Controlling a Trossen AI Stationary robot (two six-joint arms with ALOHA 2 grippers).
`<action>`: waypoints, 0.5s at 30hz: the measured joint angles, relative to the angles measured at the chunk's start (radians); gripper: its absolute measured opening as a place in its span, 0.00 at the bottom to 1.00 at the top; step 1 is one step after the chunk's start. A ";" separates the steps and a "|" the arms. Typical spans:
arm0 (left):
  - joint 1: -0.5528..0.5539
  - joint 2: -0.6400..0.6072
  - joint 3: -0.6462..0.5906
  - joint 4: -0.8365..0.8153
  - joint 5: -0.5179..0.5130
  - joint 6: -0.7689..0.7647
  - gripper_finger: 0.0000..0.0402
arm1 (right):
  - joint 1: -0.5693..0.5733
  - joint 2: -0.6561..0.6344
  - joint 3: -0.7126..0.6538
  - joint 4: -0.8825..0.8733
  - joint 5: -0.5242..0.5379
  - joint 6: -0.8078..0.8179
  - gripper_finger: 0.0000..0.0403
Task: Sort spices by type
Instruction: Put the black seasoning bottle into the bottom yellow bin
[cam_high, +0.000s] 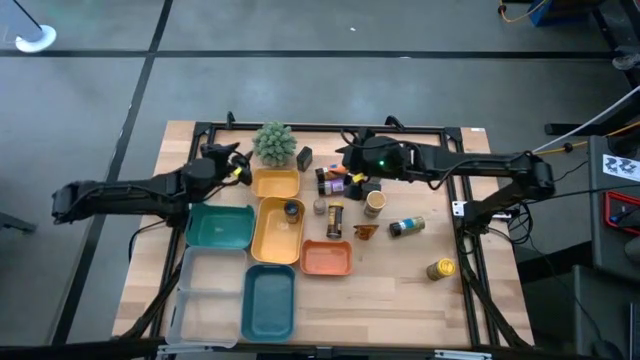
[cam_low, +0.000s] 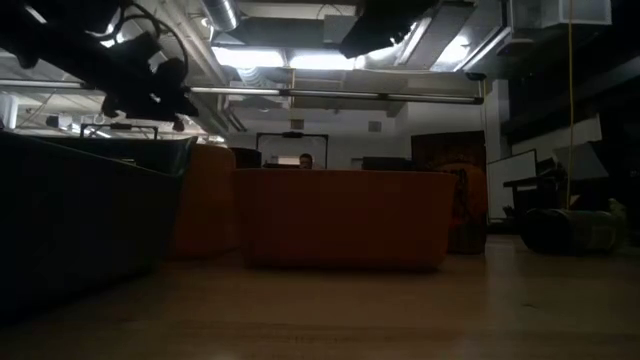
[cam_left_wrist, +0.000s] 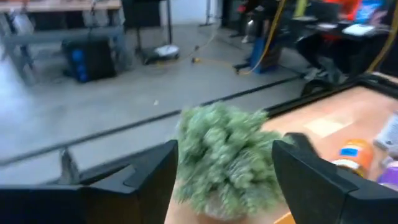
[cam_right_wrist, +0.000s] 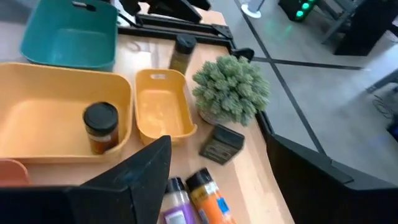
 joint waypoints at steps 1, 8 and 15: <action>0.011 0.000 0.000 -0.027 0.000 -0.020 0.63 | 0.000 -0.004 0.000 -0.014 0.005 0.001 0.66; 0.068 0.000 0.000 -0.208 0.014 -0.207 0.63 | 0.000 -0.006 0.000 -0.053 0.014 0.003 0.66; 0.080 0.000 0.000 -0.288 0.071 -0.288 0.63 | 0.000 -0.006 0.000 -0.059 0.014 0.004 0.66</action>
